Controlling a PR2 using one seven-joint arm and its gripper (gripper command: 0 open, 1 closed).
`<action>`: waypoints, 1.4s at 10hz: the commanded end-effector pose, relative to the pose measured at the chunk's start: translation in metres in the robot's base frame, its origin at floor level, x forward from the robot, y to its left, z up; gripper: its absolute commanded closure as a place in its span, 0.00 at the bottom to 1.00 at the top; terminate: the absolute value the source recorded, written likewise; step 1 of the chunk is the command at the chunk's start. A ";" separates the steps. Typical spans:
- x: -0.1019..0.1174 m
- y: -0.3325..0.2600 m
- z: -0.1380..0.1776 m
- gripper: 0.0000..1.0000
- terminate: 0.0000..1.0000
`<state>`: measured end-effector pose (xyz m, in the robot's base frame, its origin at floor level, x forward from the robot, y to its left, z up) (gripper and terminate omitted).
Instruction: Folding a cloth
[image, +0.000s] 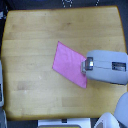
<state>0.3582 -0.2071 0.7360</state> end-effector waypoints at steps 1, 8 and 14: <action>0.041 0.027 0.031 1.00 0.00; 0.083 0.164 0.083 1.00 0.00; 0.085 0.341 0.068 1.00 0.00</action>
<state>0.4472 0.0088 0.8133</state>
